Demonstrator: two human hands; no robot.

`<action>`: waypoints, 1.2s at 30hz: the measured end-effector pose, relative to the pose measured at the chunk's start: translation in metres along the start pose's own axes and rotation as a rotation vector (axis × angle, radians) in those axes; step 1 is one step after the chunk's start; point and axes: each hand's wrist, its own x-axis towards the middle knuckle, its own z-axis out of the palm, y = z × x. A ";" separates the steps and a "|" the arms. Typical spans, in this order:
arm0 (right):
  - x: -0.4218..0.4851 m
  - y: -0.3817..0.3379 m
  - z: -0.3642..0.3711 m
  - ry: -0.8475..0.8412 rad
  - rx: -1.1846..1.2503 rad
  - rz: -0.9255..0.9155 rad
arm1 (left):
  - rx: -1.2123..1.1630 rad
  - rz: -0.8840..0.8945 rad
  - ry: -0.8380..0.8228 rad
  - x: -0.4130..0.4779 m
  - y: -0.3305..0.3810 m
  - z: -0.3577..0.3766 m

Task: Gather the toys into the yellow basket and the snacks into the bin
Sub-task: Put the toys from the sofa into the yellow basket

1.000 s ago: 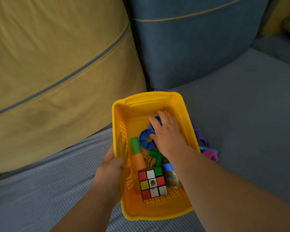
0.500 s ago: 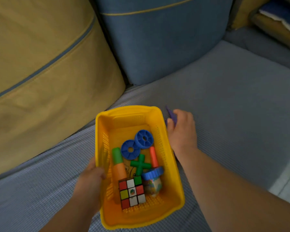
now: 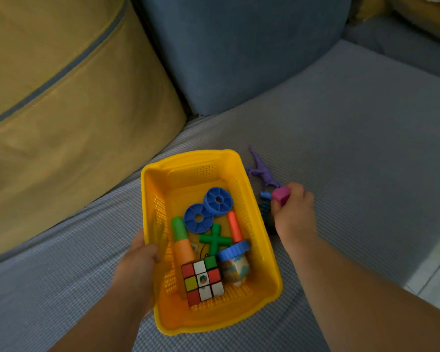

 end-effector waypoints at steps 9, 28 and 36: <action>-0.030 -0.108 -0.003 -0.039 0.099 -0.648 | 0.027 -0.006 0.000 -0.010 0.004 0.010; -0.057 -0.111 0.041 -0.238 0.001 -0.688 | -0.014 -0.040 -0.020 -0.011 -0.003 0.002; -0.021 -0.041 -0.006 0.011 0.052 -0.371 | 0.001 -0.007 -0.060 -0.019 -0.010 -0.012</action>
